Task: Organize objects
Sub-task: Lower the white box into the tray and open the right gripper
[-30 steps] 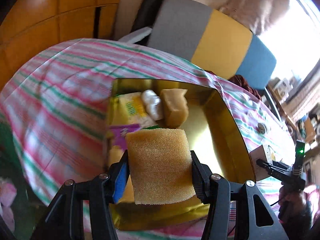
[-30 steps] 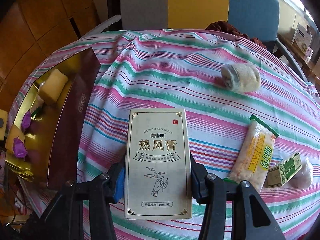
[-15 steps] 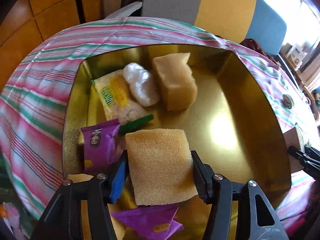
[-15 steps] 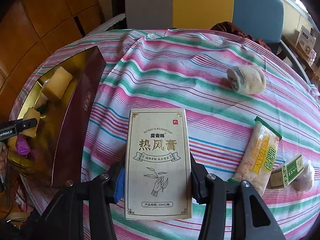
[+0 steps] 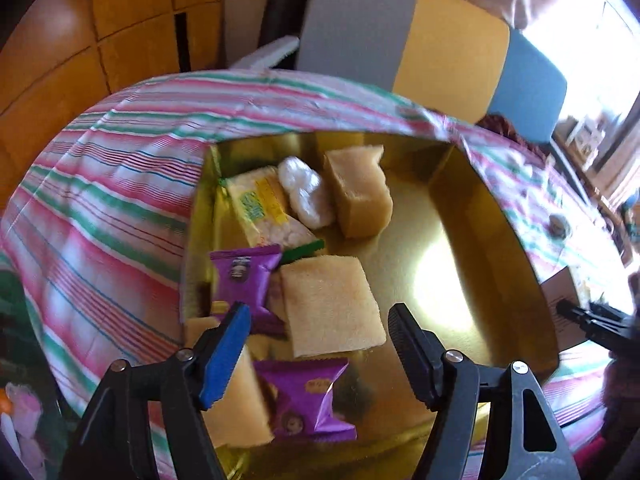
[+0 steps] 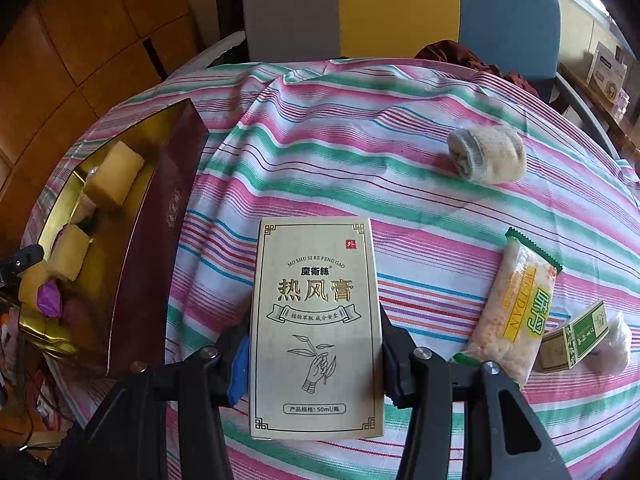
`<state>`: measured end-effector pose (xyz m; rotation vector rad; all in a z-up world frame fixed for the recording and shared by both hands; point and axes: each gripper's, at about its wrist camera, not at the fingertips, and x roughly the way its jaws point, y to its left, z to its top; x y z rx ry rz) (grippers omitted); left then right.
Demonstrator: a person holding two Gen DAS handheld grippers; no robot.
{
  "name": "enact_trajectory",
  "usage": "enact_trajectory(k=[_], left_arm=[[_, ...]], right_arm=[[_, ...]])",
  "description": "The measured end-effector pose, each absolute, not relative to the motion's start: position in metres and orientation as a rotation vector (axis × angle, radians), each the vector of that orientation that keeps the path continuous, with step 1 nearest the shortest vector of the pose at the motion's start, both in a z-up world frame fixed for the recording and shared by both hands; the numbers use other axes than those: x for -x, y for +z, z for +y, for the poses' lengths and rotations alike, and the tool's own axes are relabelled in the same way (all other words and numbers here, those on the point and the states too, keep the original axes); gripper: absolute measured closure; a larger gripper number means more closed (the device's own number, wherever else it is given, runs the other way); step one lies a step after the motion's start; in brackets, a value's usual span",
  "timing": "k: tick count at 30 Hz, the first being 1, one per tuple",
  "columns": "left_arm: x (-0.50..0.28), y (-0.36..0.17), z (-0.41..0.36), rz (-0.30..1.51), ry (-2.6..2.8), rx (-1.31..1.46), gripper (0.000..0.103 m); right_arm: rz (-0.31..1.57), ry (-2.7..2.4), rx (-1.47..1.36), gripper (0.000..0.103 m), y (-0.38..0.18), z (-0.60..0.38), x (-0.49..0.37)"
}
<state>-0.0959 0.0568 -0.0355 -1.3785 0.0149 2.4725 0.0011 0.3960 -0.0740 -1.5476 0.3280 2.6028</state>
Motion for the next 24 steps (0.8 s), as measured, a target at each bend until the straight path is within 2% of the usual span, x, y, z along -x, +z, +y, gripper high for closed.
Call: enact_trajectory(k=[5, 11, 16, 19, 24], left_arm=[[0.085, -0.017, 0.030, -0.085, 2.538, 1.301, 0.029], [0.075, -0.011, 0.006, -0.173, 2.550, 1.271, 0.029], [0.068, -0.014, -0.008, -0.212, 2.526, 1.268, 0.027], [0.064, -0.016, -0.016, -0.226, 2.529, 1.264, 0.026], [0.063, -0.022, -0.030, -0.278, 2.531, 1.278, 0.026]], right_arm=[[0.369, 2.666, 1.453, 0.052, -0.029, 0.381, -0.004], [0.266, 2.861, 1.527, 0.052, 0.019, 0.288, 0.022], [0.135, 2.815, 1.749, 0.052, -0.012, 0.215, 0.070], [0.157, 2.708, 1.894, 0.052, -0.045, 0.193, 0.101], [0.108, 2.604, 1.952, 0.052, -0.073, 0.167, 0.134]])
